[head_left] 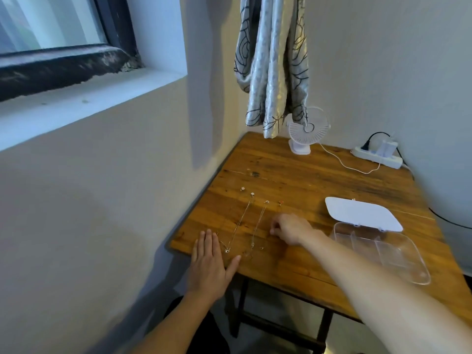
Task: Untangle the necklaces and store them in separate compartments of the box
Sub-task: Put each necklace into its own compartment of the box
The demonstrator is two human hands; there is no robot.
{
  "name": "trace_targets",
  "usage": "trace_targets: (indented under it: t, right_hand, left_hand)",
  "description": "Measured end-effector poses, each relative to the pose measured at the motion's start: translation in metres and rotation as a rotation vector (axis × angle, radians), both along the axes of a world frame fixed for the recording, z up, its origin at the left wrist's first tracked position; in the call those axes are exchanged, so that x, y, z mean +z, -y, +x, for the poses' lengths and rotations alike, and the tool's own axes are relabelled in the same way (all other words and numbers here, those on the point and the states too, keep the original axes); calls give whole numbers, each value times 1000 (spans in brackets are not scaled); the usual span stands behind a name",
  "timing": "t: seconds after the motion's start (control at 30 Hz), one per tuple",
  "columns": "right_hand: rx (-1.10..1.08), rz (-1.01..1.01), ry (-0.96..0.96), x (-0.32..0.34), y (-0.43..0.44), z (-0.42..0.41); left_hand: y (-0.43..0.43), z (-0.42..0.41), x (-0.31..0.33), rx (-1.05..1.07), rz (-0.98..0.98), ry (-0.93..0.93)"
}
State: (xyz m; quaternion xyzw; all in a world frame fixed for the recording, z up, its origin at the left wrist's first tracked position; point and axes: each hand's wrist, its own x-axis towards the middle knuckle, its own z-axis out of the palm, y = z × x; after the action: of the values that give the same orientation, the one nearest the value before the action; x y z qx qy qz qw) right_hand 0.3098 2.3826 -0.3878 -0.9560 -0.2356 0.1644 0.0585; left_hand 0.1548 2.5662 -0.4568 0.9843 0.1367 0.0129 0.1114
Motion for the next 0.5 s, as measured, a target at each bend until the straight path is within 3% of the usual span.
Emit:
trace_targets:
  t: [0.1,0.3,0.5]
  right_hand:
    - [-37,27,14,-1,2,-7]
    - [-317,610,-98,52,38,-28]
    - [-469,1048,-263,94,82,-43]
  left_hand:
    - [1,0,3,-4,10,-17]
    - [1,2,10,-36,13,-41]
    - [5,6,29,-59,-39,-25]
